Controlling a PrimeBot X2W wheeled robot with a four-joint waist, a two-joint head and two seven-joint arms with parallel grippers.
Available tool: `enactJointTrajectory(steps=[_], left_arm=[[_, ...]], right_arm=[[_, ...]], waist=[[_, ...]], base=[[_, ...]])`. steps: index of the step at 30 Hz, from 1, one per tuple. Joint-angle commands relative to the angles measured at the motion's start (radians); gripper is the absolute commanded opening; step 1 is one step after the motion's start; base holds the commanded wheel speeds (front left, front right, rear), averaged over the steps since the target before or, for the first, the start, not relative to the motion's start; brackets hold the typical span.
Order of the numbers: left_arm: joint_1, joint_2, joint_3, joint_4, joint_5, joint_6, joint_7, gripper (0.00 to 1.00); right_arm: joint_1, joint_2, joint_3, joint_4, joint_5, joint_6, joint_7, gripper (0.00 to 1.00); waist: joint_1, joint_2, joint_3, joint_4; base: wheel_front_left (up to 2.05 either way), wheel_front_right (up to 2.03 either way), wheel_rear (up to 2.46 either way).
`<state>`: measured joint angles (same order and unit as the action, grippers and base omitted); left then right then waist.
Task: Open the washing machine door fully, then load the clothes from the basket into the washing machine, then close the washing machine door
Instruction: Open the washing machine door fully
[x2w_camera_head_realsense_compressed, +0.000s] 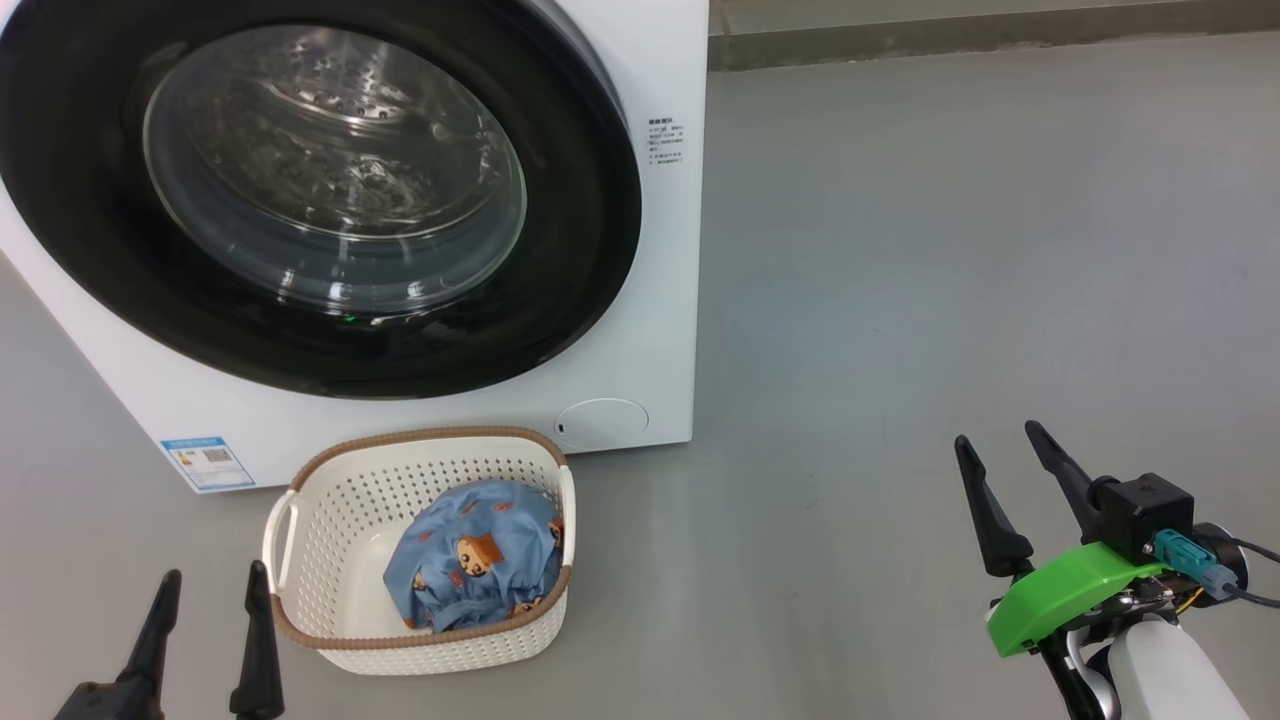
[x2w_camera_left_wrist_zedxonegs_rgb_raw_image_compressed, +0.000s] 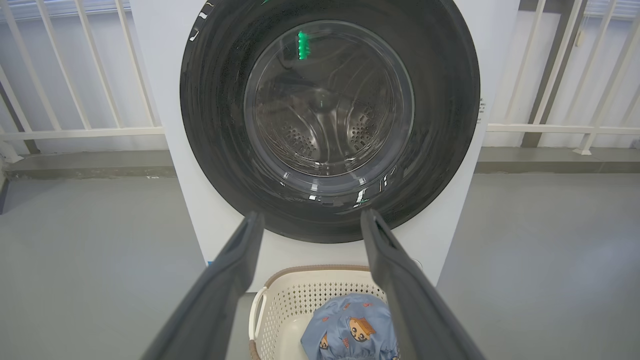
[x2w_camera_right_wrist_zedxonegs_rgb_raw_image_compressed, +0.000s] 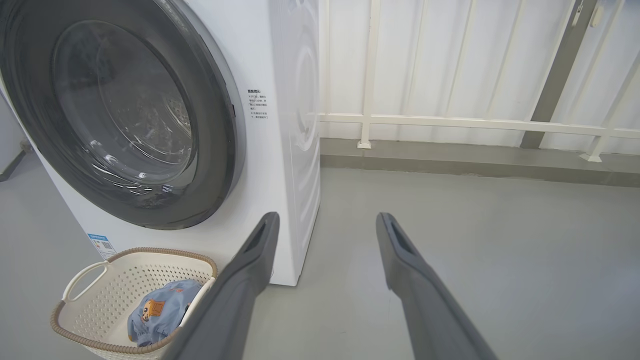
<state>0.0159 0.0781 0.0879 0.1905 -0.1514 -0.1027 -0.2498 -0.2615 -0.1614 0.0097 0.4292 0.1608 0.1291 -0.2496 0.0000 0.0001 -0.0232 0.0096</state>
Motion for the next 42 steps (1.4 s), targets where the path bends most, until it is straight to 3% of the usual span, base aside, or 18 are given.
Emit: enactJointTrajectory(steps=[1,24,36,42], left_arm=[[-0.019,0.011,0.034,-0.031,0.008,-0.007,-0.012,1.0],[0.013,-0.009,0.018,-0.04,0.03,-0.018,-0.012,1.0],[0.045,-0.021,-0.006,-0.058,0.033,-0.02,-0.012,1.0],[0.048,-0.025,-0.03,-0.052,0.023,-0.019,-0.012,1.0]], right_arm=[[-0.004,-0.005,0.02,-0.027,0.001,0.002,-0.012,1.0],[-0.055,0.016,0.004,-0.006,0.075,0.002,-0.012,1.0],[-0.155,0.042,-0.001,0.042,0.304,0.002,-0.012,1.0],[-0.217,0.061,-0.031,0.088,0.51,0.002,0.007,1.0]], waist=[[0.0,-0.0001,-0.001,0.0],[0.0,-0.0001,-0.007,0.014],[0.0,-0.0001,0.008,0.028],[0.0,-0.0001,0.025,0.05]], base=[[0.0,0.0,0.0],[0.0,0.0,0.0],[0.0,0.0,0.0],[0.0,0.0,0.0]])
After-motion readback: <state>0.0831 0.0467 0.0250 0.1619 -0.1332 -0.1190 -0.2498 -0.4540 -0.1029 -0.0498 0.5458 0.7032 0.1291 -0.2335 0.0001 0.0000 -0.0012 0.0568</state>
